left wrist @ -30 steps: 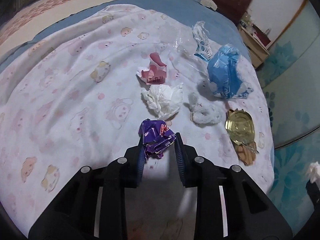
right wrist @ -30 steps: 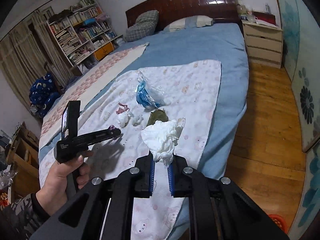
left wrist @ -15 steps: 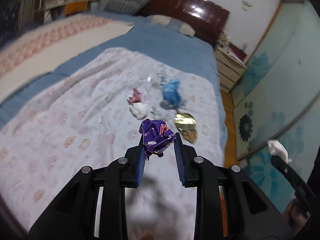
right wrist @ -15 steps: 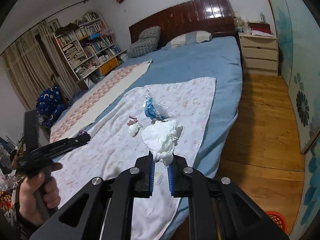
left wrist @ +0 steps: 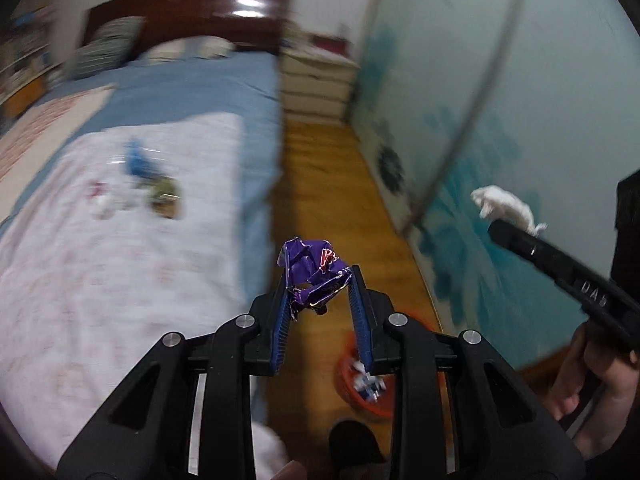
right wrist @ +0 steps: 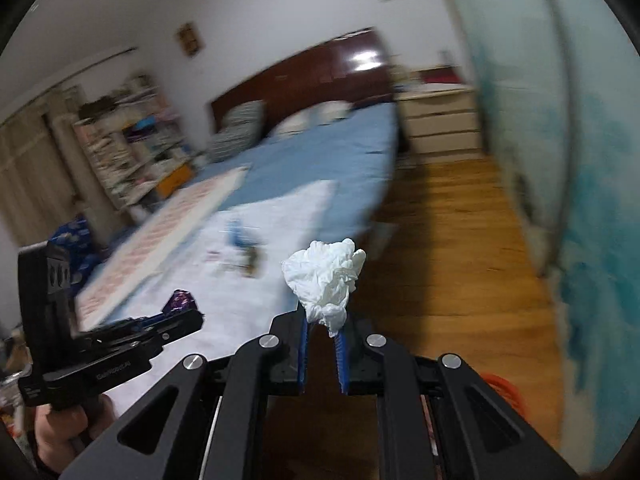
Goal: Collect trash
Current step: 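Carry the tissue and purple wrapper to the red basket and open both tools, then return to the bed and grasp the gold can lid with the right tool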
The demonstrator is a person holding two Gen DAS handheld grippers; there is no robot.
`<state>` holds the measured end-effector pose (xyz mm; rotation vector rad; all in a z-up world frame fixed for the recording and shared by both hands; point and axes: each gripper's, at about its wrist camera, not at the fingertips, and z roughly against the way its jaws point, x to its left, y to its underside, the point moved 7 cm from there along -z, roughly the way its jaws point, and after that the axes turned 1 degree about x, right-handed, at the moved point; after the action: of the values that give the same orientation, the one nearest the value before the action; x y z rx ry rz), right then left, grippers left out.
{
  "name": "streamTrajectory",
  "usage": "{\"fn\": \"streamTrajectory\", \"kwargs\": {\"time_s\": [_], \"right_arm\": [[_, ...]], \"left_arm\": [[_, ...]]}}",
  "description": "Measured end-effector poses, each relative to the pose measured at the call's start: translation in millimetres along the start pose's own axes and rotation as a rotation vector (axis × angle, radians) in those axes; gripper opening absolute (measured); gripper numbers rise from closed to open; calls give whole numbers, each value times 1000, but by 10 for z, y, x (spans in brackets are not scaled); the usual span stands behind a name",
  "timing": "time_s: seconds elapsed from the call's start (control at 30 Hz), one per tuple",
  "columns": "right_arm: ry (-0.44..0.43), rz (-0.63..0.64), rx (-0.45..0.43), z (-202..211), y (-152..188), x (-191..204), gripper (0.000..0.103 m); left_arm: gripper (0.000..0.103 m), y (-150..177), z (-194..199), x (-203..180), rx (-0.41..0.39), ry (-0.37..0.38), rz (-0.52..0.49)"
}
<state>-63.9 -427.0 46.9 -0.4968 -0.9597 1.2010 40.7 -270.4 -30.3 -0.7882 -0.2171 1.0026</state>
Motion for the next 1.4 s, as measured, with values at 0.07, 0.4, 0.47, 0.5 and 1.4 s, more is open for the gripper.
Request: {"fn": "streamTrajectory", "kwargs": {"time_s": [0.07,0.4,0.47,0.5,1.4], "right_arm": [[92,-43,13,130,206,-473,12],[243,-170,212,-53,1175,-1805,12],[249,-187,260,-207,1353,-1979,12],[250,-194,280,-320,1426,-2020,12],[337,-338,360,-691,1794,-2438,56]], "left_arm": [[27,88,-214,-286,28,53,-52],[28,557,-1421,-1294,225,162,-292],[28,748,-1627,-1406,281,166,-320],[28,866,-1725,-1478,312,177,-340],[77,1169,-2111,-1319,434,72,-348]]}}
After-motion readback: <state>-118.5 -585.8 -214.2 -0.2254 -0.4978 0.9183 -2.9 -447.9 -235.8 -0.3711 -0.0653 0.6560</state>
